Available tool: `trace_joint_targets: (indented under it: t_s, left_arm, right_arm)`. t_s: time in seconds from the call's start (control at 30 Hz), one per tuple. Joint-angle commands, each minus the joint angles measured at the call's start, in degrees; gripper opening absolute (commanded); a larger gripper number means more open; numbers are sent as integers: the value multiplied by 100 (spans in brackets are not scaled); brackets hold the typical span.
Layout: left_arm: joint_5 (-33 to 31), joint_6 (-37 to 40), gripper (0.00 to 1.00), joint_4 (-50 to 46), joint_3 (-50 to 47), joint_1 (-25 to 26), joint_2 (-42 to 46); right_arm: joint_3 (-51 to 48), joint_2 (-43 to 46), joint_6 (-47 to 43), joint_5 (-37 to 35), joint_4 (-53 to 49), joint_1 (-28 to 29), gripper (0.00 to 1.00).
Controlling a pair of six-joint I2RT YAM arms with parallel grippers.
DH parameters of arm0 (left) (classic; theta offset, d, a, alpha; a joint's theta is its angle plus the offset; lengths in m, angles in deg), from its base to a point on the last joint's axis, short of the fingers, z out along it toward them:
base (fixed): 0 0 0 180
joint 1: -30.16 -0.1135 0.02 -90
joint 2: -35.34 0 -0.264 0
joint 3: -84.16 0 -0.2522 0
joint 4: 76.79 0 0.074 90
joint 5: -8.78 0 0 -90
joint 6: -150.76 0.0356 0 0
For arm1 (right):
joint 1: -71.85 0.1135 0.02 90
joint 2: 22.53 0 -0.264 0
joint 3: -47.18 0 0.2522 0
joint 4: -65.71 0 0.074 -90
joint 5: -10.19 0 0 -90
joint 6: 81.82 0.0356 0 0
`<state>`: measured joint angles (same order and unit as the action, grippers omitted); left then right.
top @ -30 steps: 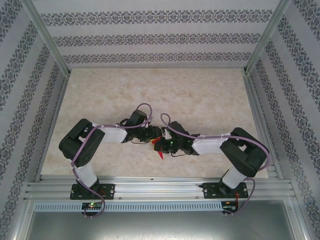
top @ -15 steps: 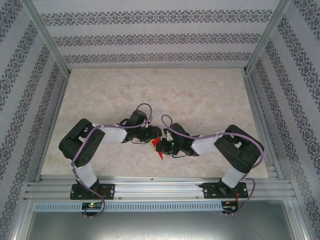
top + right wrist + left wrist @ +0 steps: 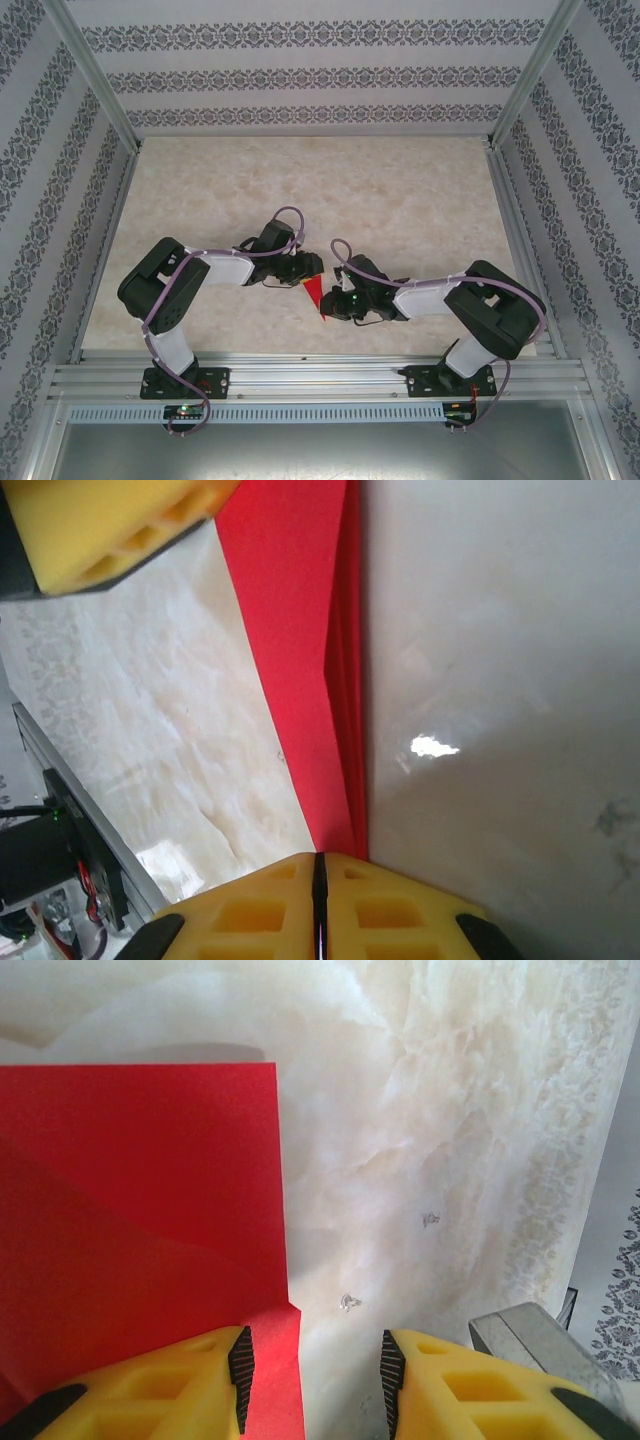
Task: Fold a paper plane with a square sheet of paper (pick it up from the middle)
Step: Fold the wing for the fifth time at the center of the table.
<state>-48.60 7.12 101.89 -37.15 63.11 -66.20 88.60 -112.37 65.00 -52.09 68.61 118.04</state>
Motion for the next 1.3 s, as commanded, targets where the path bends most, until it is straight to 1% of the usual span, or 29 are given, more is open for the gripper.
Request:
trace_joint_targets:
  t_s: [0.0,0.13,0.37,0.47,0.57,0.63,0.87,1.0,1.27]
  left_arm:
    - [-463,-5,42,-684,-94,-16,-169]
    - [-448,3,42,-691,-93,-17,-191]
    - [-433,12,42,-691,-82,-17,-182]
    - [-418,25,42,-690,-78,-17,-174]
    - [-413,21,43,-687,-95,-13,-173]
    - [-410,21,42,-674,-98,-17,-152]
    - [-408,12,42,-673,-125,-17,-106]
    - [-398,38,42,-682,-129,-17,-86]
    - [-361,74,43,-720,-81,-17,9]
  right_arm:
    - [-269,28,-175,129,-1005,217,10]
    - [-266,247,-280,-16,-1339,284,10]
    - [-29,993,-538,-256,-1947,267,10]
    - [115,1425,-575,-422,-1939,241,10]
    - [205,1675,-446,-710,-1634,178,12]
    - [200,1560,-284,-612,-1069,100,12]
    - [622,296,360,-171,476,-39,12]
    - [805,-282,336,-84,462,-47,11]
    - [319,-791,328,-89,453,-63,8]
